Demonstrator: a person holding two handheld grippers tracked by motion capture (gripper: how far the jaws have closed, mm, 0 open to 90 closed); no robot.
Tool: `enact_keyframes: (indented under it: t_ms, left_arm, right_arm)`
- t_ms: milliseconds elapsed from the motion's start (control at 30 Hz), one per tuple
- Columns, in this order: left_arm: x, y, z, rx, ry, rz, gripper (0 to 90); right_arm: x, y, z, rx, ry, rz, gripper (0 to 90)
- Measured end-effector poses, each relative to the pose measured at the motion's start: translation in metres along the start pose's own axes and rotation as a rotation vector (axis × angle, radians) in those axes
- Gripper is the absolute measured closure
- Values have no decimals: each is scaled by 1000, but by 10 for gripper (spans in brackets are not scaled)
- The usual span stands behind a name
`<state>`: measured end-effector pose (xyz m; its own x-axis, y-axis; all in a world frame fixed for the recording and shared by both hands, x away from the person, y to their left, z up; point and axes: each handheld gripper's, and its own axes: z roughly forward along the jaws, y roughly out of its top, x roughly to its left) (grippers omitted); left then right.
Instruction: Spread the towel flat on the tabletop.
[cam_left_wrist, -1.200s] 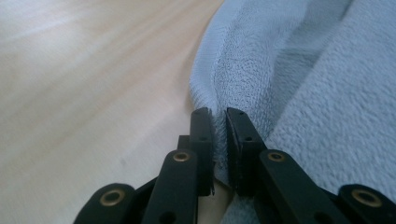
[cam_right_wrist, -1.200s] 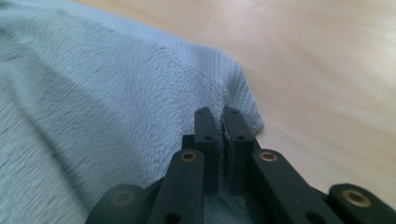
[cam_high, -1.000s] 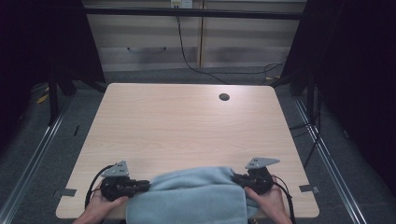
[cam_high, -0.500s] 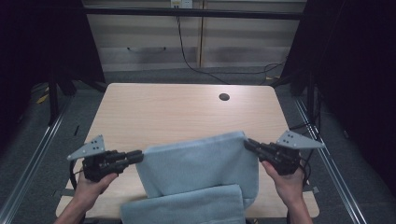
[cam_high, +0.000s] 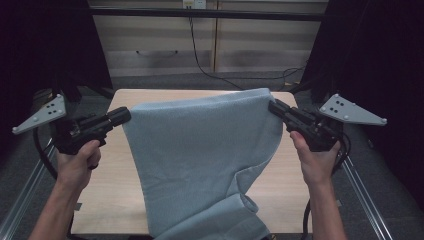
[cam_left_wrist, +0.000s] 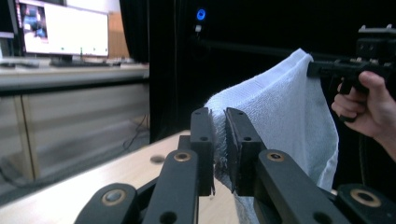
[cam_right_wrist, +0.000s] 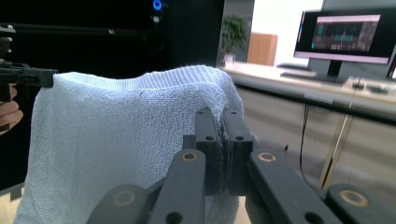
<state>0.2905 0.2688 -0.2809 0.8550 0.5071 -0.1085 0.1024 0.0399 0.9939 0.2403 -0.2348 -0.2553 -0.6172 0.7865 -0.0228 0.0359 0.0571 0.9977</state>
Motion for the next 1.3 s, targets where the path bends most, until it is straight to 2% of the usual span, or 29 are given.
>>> enact_keyframes:
  t_ms: [67, 167, 267, 367, 533, 767, 867, 967, 1067, 1100, 1167, 1233, 1300]
  left_arm:
    - [-4, 4, -3, 0, 4, 25, 823]
    - [-5, 6, -5, -8, -5, 25, 823]
    - [-3, 7, 0, -7, -2, 16, 823]
    - [5, 9, 15, 30, 24, 29, 823]
    - [35, 3, 46, 94, 70, -26, 822]
    - [74, -28, 80, 225, 155, -87, 820]
    - [89, -42, 92, 283, 191, -95, 816]
    - [102, -54, 104, 314, 225, -119, 807]
    - [115, -71, 115, 364, 285, -138, 766]
    - [118, -76, 116, 368, 312, -152, 716]
    - [124, -86, 113, 368, 333, -190, 651]
    - [123, -95, 110, 406, 328, -178, 630]
    - [121, -104, 104, 425, 324, -178, 629]
  right_arm:
    - [5, 7, -5, -16, 7, -15, 871]
    - [10, 10, -13, -24, 4, -31, 870]
    - [10, 10, -17, -17, -9, -41, 870]
    - [0, 9, -10, 9, -24, -30, 869]
    - [-30, -4, 20, 67, -49, 15, 868]
    - [-63, -42, 69, 151, -65, 89, 866]
    - [-73, -57, 91, 207, -76, 98, 863]
    - [-82, -69, 110, 251, -92, 108, 858]
    - [-91, -84, 127, 315, -135, 118, 782]
    - [-94, -90, 132, 345, -151, 128, 748]
    - [-98, -101, 136, 385, -182, 135, 683]
    - [-100, -109, 135, 398, -181, 154, 678]
    - [-97, -116, 130, 412, -168, 146, 664]
